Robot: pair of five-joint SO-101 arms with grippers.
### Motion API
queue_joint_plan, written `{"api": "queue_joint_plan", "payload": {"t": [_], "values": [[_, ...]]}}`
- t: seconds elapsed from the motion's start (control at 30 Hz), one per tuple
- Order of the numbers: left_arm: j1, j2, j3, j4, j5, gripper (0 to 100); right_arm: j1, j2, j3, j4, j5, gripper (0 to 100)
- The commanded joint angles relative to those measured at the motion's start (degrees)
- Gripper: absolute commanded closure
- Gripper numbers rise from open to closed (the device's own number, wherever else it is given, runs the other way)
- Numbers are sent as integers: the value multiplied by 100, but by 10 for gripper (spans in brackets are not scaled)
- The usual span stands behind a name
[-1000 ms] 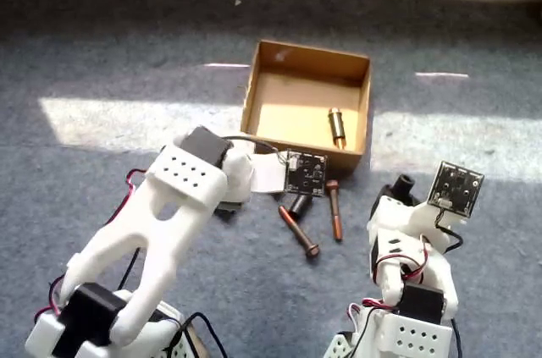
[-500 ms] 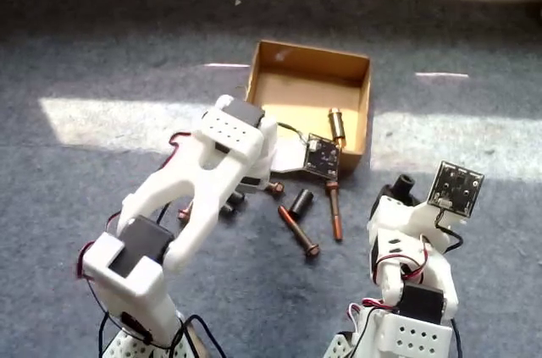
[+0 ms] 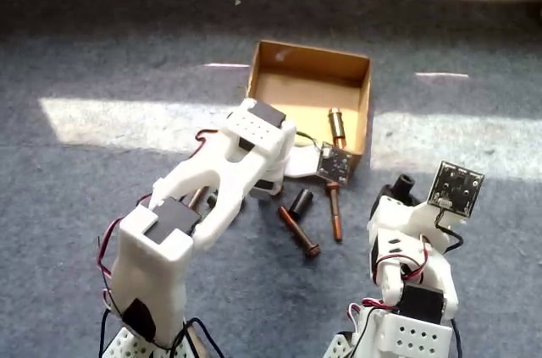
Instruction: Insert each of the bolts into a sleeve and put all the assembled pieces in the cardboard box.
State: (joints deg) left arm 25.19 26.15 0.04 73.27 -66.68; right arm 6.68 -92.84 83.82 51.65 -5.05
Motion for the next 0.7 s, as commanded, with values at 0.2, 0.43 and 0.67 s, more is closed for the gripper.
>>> {"api": "queue_joint_plan", "payload": {"t": [0.2, 0.43, 0.67], "values": [[251, 189, -224, -237, -26, 880, 31, -92, -66, -163, -35, 993], [286, 418, -233, -229, -9, 993, 31, -92, -57, -180, -26, 993], [268, 75, -233, -220, 9, 994, 31, -92, -48, -189, -26, 993]]}}
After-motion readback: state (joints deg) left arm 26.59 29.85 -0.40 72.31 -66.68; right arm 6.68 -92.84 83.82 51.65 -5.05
